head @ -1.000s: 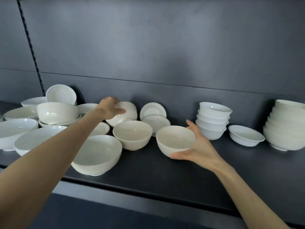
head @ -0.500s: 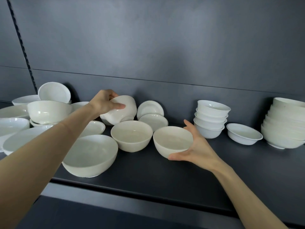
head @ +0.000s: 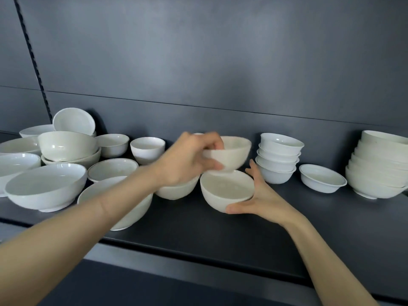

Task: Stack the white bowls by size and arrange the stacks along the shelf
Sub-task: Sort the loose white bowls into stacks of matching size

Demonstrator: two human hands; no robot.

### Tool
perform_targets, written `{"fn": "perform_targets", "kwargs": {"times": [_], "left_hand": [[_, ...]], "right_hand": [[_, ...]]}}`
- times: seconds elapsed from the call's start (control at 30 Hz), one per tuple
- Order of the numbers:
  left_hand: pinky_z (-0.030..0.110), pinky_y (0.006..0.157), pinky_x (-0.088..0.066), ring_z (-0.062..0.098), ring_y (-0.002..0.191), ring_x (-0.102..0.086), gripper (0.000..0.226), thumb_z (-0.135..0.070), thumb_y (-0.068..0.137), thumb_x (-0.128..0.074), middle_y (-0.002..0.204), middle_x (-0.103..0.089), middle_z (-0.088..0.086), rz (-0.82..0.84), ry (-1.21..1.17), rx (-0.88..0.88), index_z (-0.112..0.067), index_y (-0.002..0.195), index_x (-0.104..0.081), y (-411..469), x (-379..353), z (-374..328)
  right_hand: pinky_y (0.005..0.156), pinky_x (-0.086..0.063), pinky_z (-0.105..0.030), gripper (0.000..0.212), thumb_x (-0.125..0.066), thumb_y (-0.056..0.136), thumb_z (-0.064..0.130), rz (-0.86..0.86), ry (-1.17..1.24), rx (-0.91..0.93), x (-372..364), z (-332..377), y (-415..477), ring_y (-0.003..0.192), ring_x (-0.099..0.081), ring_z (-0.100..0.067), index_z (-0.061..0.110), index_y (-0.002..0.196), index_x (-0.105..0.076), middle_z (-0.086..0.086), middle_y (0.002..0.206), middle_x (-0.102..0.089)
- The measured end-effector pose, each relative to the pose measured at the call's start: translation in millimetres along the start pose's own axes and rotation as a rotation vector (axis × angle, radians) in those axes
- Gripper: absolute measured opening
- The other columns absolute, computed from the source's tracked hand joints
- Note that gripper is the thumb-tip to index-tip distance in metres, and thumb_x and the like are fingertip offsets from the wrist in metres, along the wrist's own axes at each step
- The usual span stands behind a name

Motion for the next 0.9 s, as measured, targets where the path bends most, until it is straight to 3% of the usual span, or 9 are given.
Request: {"fn": "perform_targets", "kwargs": {"times": [0.1,0.2,0.33,0.4,0.53,0.67,0.9], "left_hand": [[0.012,0.064,-0.037,0.006,0.072,-0.048,0.015,-0.010,0.079,-0.075,0.076,-0.063,0.002,0.046,-0.010,-0.091,-0.005,0.084,-0.062,-7,-23,-11],[0.012,0.062,-0.039,0.009,0.072,-0.049,0.014,-0.015,0.080,-0.072,0.077,-0.064,-0.002,0.070,-0.005,-0.120,-0.007,0.085,-0.062,-12,-35,-11],[0.028,0.066,-0.044,0.017,0.072,-0.053,0.010,-0.016,0.083,-0.069,0.077,-0.065,0.004,0.123,0.010,-0.096,-0.008,0.086,-0.064,-17,-45,-6],[0.023,0.064,-0.043,0.019,0.072,-0.054,0.011,-0.016,0.083,-0.070,0.077,-0.064,0.004,0.148,0.019,-0.089,-0.007,0.086,-0.064,-20,-46,-5],[0.008,0.066,-0.039,0.005,0.075,-0.051,0.010,-0.012,0.083,-0.072,0.077,-0.062,-0.006,0.177,0.004,-0.060,-0.004,0.085,-0.066,-23,-46,-4],[0.005,0.068,-0.038,-0.005,0.073,-0.052,0.007,-0.009,0.085,-0.070,0.077,-0.065,-0.002,0.211,-0.043,0.001,-0.003,0.084,-0.066,-26,-46,-2],[0.014,0.077,-0.045,0.013,0.080,-0.058,0.008,-0.007,0.088,-0.066,0.081,-0.068,0.004,0.310,-0.101,0.089,-0.002,0.083,-0.062,-25,-48,2]], "right_hand": [[0.105,-0.044,-0.035,0.136,-0.090,0.049,0.032,0.029,0.076,0.026,8,-3,-3,0.123,-0.050,-0.003,0.033,0.151,0.001,0.014,0.136,-0.048],[0.095,-0.050,-0.027,0.101,-0.088,0.064,0.009,0.038,0.114,0.093,12,0,-6,0.118,-0.056,-0.004,0.027,0.143,-0.028,0.011,0.130,-0.056],[0.089,-0.050,-0.022,0.078,-0.085,0.066,0.003,0.022,0.111,0.113,15,-3,-6,0.113,-0.060,-0.005,0.024,0.132,-0.047,0.011,0.121,-0.065],[0.090,-0.051,-0.023,0.076,-0.084,0.066,0.002,0.011,0.129,0.114,15,-5,-6,0.113,-0.060,-0.006,0.022,0.130,-0.050,0.010,0.120,-0.066],[0.087,-0.052,-0.021,0.069,-0.085,0.065,0.002,0.019,0.156,0.120,14,-7,-6,0.110,-0.062,-0.006,0.026,0.122,-0.054,0.011,0.115,-0.068],[0.095,-0.052,-0.034,0.088,-0.090,0.049,0.027,0.003,0.160,0.069,14,-13,-3,0.113,-0.061,-0.009,0.020,0.128,-0.050,0.007,0.122,-0.064],[0.096,-0.052,-0.038,0.096,-0.092,0.046,0.032,-0.002,0.157,0.052,13,-17,-1,0.113,-0.061,-0.008,0.019,0.130,-0.047,0.007,0.124,-0.063]]}}
Point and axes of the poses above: each hand's wrist, its own y-axis towards the middle knuckle, its own x-axis out of the back of the hand, z = x × y, the point moved 4 cm from there along y, towards the middle knuckle
